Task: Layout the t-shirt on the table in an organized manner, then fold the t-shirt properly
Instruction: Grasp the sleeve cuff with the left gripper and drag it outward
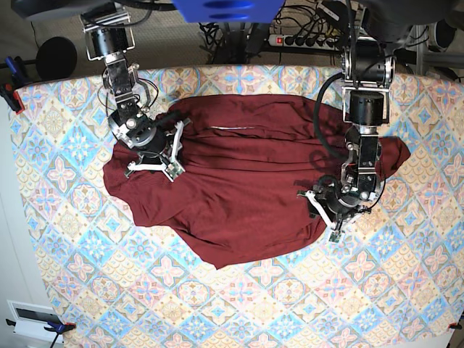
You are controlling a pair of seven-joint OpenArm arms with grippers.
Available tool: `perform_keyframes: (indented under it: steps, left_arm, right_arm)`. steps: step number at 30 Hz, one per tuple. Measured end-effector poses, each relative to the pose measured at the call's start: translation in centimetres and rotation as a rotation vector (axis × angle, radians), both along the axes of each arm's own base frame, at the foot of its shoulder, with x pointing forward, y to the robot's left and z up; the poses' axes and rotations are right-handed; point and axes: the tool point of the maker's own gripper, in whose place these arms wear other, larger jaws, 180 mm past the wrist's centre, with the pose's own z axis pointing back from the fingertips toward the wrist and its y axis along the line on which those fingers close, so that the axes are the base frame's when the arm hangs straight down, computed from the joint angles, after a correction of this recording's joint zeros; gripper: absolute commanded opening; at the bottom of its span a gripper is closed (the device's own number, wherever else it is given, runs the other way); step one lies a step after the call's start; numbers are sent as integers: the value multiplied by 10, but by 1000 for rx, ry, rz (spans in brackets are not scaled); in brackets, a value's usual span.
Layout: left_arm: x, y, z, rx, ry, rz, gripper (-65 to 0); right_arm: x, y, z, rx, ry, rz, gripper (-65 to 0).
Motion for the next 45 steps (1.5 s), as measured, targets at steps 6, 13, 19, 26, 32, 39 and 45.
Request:
perform_keyframes:
  steps: [6, 13, 19, 26, 32, 39, 45]
  left_arm:
    - [6, 2, 2, -8, -45, 6, -382]
    - [7, 31, 8, -21, -62, 84, -382]
    - [10, 49, 15, -20, -81, 134, -382]
    - [9, 25, -18, -18, 6, 61, -383]
    - [10, 22, -17, -23, -13, 52, -580]
    - [28, 55, 3, 58, -66, 125, -650]
    - [70, 113, 77, 133, -236, 205, -649]
  right_arm:
    - [-2, -11, -1, 12, 6, -28, -533]
    - [-2, -33, -1, 16, 8, -96, -533]
    - [-5, -37, -2, 29, 12, -112, -533]
    - [-8, -37, -2, 27, 10, -116, -533]
    - [-8, -38, -2, 25, 10, -115, -533]
    - [-8, -38, 0, 14, 10, -115, -533]
    - [-9, -40, 1, -5, 8, -111, -533]
